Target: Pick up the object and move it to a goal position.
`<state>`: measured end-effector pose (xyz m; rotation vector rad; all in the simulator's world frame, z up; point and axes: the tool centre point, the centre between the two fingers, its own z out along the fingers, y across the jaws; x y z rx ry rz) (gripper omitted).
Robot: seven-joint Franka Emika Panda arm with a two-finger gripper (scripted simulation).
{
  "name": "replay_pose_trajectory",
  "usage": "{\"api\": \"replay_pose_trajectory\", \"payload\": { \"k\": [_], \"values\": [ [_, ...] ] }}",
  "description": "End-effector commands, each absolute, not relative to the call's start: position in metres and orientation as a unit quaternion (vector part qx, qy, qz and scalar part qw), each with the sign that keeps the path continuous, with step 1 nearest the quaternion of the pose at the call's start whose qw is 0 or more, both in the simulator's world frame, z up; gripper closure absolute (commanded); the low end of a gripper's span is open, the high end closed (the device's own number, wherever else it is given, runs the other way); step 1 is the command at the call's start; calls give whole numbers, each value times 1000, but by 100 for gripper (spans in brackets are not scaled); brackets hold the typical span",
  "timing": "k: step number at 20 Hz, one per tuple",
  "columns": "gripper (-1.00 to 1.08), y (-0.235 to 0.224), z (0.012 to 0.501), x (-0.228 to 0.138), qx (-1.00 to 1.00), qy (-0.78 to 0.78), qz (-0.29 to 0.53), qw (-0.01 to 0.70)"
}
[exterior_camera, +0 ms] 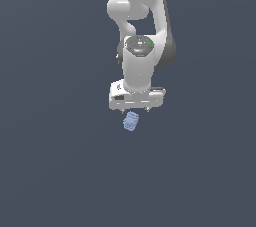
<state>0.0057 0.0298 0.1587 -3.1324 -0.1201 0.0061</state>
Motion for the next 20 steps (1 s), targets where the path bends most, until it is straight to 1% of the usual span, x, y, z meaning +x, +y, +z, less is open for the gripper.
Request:
{"api": "replay_pose_trajectory", "payload": {
  "k": [1,11,20],
  "values": [
    [-92,30,159,6,-999,-38,2,3],
    [-92,40,167,10,-997,-73,-3,1],
    [-92,38,161,9,-999,-48,-3,2]
  ]
}}
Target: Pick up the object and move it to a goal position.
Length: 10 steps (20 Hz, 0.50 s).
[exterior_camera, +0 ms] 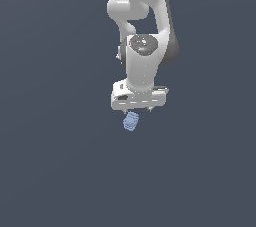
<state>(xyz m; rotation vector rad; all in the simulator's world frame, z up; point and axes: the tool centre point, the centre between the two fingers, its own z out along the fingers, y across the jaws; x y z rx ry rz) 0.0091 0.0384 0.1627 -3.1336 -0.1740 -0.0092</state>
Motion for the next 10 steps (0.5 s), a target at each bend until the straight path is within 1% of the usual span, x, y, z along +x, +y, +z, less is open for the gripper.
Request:
{"api": "replay_pose_trajectory", "payload": {
  "k": [1,10],
  "values": [
    [-92,37,159,8,-999,-42,-3,2],
    [-92,30,139,3,-999,50,-1,3]
  ]
}}
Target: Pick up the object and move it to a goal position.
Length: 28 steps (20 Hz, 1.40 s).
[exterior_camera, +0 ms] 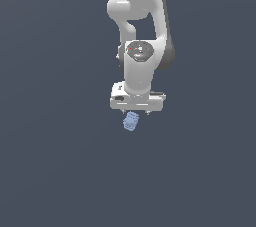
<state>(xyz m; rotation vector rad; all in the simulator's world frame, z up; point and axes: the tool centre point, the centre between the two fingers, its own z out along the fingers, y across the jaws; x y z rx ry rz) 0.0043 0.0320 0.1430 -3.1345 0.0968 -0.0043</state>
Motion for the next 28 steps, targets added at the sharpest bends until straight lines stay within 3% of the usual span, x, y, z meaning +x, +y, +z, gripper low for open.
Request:
{"api": "replay_pose_trajectory", "payload": {
  "k": [1,14,28],
  "values": [
    [-92,29,136,2,-998,64,-1,3],
    [-92,17,106,-7,-980,199,0,1],
    [-92,15,89,-9,-976,216,0,0]
  ]
}}
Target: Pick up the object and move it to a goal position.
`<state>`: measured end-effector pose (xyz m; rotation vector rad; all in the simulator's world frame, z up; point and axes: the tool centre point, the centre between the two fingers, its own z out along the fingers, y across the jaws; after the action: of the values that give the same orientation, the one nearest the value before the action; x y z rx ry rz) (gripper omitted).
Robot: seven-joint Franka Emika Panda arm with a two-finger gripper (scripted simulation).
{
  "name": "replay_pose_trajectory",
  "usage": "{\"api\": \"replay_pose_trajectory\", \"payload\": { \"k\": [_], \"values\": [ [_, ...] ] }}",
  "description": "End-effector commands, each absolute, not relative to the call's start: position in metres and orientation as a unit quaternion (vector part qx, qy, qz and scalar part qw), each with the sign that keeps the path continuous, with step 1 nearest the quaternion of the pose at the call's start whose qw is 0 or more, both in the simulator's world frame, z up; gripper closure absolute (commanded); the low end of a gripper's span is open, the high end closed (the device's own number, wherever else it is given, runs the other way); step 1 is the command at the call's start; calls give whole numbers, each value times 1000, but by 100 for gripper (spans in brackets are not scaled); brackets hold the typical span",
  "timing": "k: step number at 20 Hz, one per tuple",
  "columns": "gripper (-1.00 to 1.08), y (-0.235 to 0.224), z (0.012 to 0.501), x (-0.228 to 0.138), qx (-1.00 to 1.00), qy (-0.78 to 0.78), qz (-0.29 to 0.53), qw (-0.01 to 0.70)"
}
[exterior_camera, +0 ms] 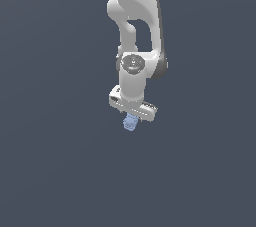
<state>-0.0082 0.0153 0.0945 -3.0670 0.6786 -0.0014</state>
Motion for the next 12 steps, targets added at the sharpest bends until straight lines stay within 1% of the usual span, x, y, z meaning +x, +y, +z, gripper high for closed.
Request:
{"api": "replay_pose_trajectory", "payload": {
  "k": [1,6,11,12],
  "values": [
    [-92,15,84,-9,-976,217,0,0],
    [-92,15,60,-10,-976,218,0,0],
    [-92,15,52,-9,-976,218,0,0],
    [108,15,52,-9,-976,218,0,0]
  ]
}}
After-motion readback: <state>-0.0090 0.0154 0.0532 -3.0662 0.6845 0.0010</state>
